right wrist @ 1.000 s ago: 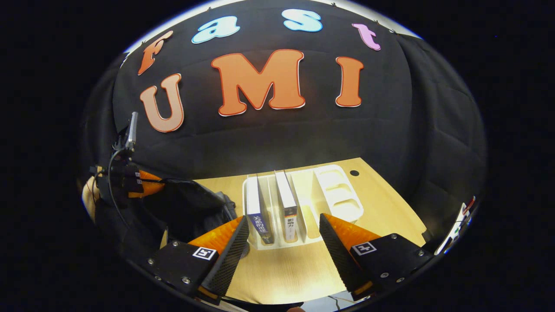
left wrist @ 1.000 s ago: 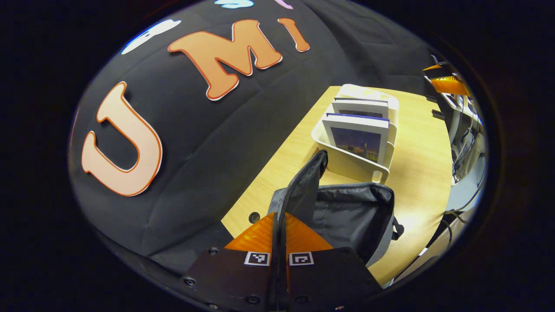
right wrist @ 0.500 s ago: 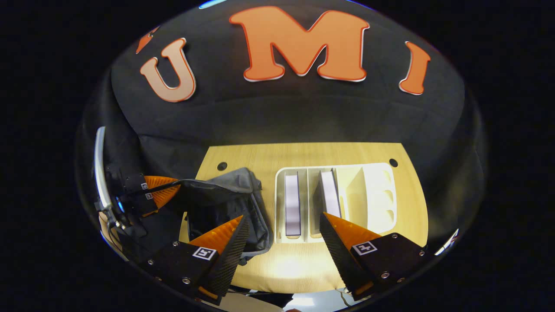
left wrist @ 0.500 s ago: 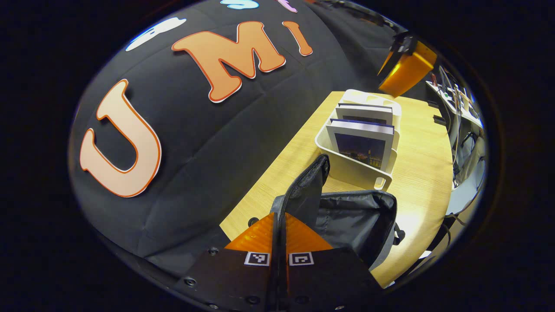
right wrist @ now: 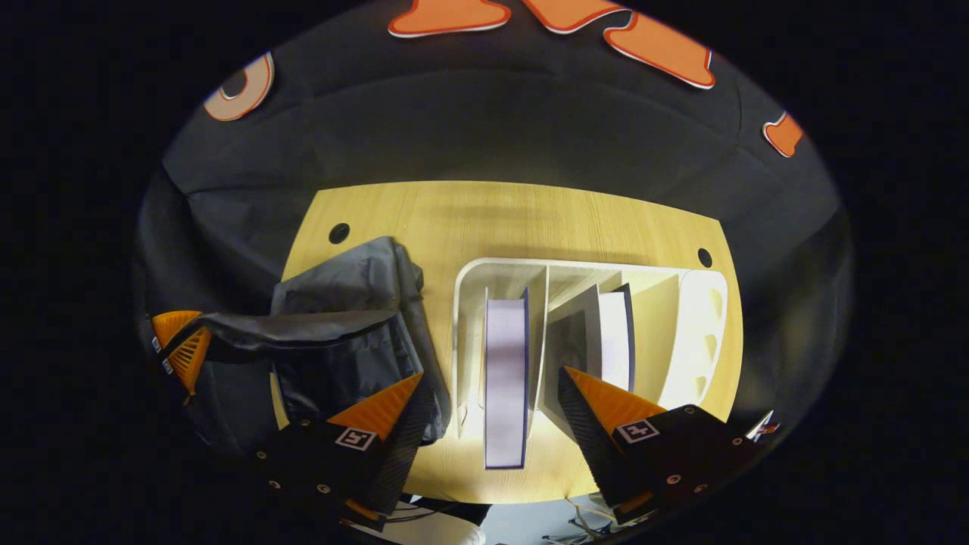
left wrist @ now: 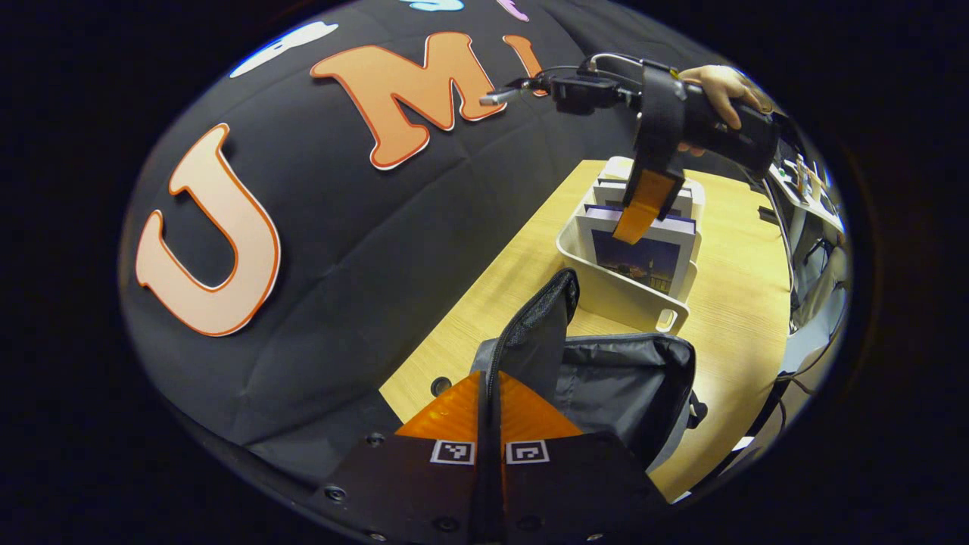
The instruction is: Open the schoolbag, grab two books from the bookshelf and put them into the schoolbag.
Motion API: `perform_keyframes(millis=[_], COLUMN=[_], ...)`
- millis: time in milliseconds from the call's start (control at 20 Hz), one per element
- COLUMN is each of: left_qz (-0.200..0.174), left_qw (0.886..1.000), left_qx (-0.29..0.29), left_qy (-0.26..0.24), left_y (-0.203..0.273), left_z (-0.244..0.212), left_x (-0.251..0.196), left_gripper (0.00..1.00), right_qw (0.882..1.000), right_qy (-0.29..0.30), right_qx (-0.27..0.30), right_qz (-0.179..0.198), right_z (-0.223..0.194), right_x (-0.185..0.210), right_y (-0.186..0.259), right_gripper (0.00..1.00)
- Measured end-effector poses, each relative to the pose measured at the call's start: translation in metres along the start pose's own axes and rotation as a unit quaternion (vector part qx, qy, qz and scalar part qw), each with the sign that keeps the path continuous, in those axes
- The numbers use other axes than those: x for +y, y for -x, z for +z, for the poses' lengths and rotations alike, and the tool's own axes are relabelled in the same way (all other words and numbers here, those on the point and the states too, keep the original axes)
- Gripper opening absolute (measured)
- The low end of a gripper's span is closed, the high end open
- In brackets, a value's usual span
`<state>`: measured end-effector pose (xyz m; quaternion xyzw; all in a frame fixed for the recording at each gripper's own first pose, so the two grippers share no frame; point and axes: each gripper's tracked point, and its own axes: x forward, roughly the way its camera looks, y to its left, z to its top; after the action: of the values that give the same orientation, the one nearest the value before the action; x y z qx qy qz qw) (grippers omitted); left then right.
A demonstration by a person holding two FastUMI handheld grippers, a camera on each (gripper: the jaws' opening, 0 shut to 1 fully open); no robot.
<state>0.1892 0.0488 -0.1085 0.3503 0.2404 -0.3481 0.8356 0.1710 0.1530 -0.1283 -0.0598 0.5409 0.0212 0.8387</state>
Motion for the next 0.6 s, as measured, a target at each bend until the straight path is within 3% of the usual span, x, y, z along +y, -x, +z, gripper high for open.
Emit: perform_keyframes(millis=[300, 550, 600], left_qz=[-0.004, -0.007, -0.009], left_qw=[1.0, 1.0, 1.0], left_qx=[0.007, 0.011, 0.012], left_qy=[0.014, 0.019, 0.019], left_y=[-0.006, -0.01, -0.009], left_z=[-0.006, -0.008, -0.008], left_x=[0.0, 0.0, -0.001], left_gripper=[0.01, 0.01, 0.01], right_qw=[0.999, 0.998, 0.998], right_qy=[-0.002, -0.027, -0.034], right_qx=[0.034, 0.057, 0.057], right_qz=[-0.008, -0.017, -0.015], right_z=[-0.002, -0.014, -0.015], right_x=[0.0, -0.005, -0.005], right_y=[-0.044, -0.071, -0.068], right_gripper=[0.93, 0.7, 0.62])
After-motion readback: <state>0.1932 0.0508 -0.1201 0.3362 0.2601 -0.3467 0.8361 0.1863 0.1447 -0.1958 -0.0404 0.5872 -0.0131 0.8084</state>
